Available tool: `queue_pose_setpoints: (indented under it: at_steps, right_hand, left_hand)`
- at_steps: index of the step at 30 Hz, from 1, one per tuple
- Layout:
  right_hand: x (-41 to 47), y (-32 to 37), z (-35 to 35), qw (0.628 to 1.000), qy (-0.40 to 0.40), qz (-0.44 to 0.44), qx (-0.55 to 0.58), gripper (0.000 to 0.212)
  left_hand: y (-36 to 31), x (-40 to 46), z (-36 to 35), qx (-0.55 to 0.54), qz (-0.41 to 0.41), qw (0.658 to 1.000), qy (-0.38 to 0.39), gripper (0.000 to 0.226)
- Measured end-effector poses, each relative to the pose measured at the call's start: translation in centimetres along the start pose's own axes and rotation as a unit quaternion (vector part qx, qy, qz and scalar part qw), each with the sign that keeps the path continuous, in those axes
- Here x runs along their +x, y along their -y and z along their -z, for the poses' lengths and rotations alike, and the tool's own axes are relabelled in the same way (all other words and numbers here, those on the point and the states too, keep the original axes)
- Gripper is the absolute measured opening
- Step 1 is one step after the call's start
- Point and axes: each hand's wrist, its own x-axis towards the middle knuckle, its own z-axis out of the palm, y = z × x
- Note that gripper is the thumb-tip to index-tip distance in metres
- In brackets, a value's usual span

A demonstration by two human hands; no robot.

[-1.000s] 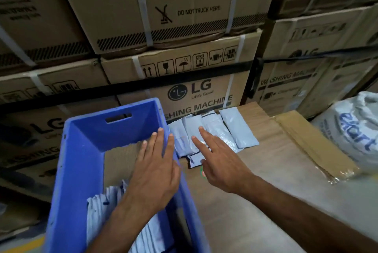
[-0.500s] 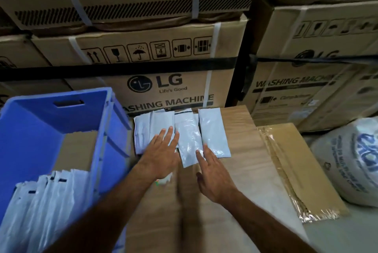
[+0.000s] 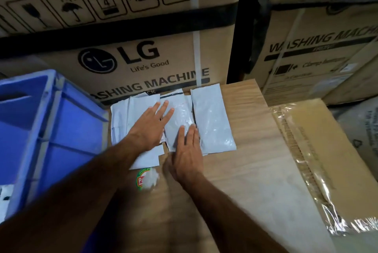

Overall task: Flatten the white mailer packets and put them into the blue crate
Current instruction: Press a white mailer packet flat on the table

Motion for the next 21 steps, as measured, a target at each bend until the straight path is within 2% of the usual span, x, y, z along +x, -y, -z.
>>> queue_pose_setpoints:
  at_steps: [3, 5, 9, 13, 18, 21]
  right_hand:
    - [0.1, -0.6, -0.9, 1.000, 0.002, -0.012, 0.015, 0.080]
    - [0.1, -0.6, -0.8, 0.999, -0.007, -0.014, 0.038, 0.076]
    - [0.1, -0.7, -0.3, 0.996, 0.007, -0.023, 0.088, 0.079]
    - [-0.5, 0.5, -0.7, 0.994, -0.063, -0.036, 0.086, 0.076]
    - [-1.2, 1.7, 0.3, 0.989, -0.117, -0.041, 0.083, 0.083]
    - [-2.1, 2.6, 2.3, 0.978, -0.161, -0.050, 0.124, 0.081]
  left_hand:
    - [0.0, 1.1, -0.5, 0.005, -0.006, 1.000, 0.007, 0.089]
    - [0.0, 1.6, -0.7, -0.004, -0.013, 1.000, -0.014, 0.093]
    - [0.5, 2.5, -0.4, -0.020, -0.033, 0.999, -0.023, 0.081]
    - [1.1, 2.4, 0.2, -0.012, -0.057, 0.998, -0.033, 0.076]
    - [0.8, 0.9, 2.2, 0.000, -0.090, 0.990, -0.113, 0.078]
    - [-0.6, -0.6, 4.3, -0.013, -0.083, 0.986, -0.143, 0.076]
